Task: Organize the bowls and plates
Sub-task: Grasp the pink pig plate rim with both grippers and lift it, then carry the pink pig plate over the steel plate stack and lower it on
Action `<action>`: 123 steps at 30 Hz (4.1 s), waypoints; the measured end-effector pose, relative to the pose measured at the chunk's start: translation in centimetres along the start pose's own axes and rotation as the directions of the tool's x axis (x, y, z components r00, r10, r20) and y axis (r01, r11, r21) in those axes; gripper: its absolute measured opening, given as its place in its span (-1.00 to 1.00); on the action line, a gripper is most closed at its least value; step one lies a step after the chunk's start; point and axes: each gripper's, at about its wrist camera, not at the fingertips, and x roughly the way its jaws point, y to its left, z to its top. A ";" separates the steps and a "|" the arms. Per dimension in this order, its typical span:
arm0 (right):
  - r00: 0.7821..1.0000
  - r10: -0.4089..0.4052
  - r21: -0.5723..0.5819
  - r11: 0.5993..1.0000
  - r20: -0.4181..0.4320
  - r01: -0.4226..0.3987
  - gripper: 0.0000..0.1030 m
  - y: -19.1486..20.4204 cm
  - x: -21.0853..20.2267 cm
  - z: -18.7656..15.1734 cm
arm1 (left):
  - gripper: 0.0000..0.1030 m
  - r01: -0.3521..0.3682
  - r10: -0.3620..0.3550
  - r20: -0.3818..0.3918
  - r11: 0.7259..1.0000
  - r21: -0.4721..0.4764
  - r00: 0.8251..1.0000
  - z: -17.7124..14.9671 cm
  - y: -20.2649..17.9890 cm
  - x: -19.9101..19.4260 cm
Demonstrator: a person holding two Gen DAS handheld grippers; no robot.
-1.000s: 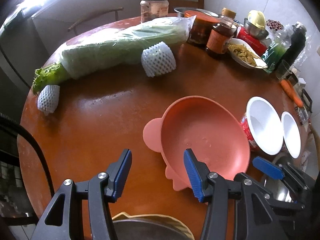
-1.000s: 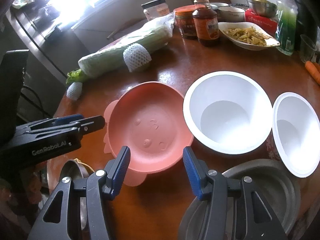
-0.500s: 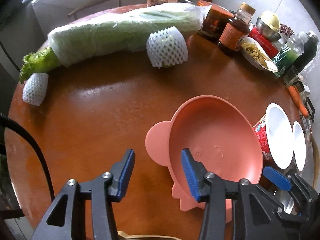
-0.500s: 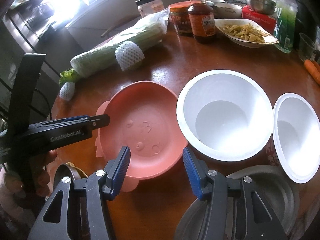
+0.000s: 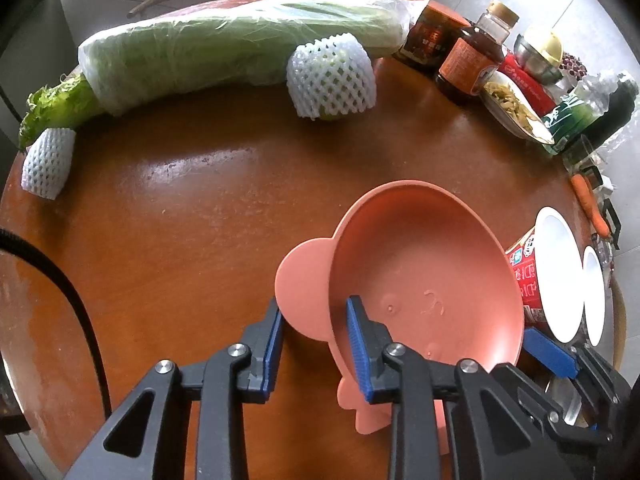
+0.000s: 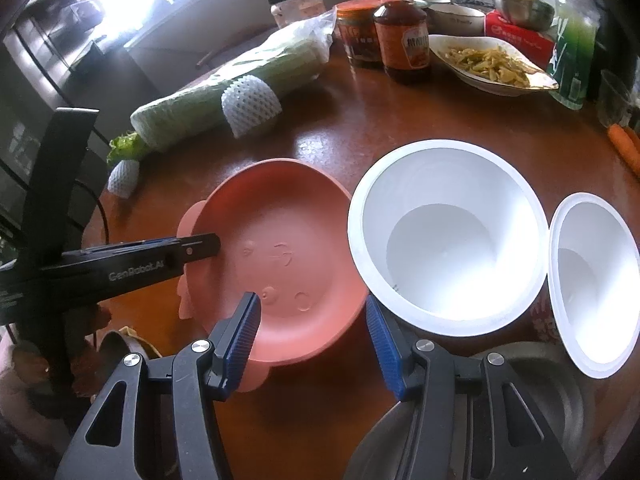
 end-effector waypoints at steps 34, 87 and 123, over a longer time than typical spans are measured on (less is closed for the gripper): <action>0.991 0.033 -0.133 0.991 0.126 -0.016 -0.45 5.8 -0.6 0.6 | -0.48 0.036 -0.029 0.096 0.996 -0.077 0.995 -4.0 4.9 -4.3; 0.961 0.175 -0.400 0.914 0.215 -0.077 -0.44 12.3 -8.8 -13.5 | -0.48 -0.032 0.082 0.310 0.986 -0.165 0.947 -21.2 6.8 -12.3; 0.967 0.197 -0.446 0.888 0.158 -0.108 -0.45 12.6 -6.8 -15.1 | -0.46 -0.131 0.173 0.313 0.980 -0.150 0.934 -22.2 5.3 -10.3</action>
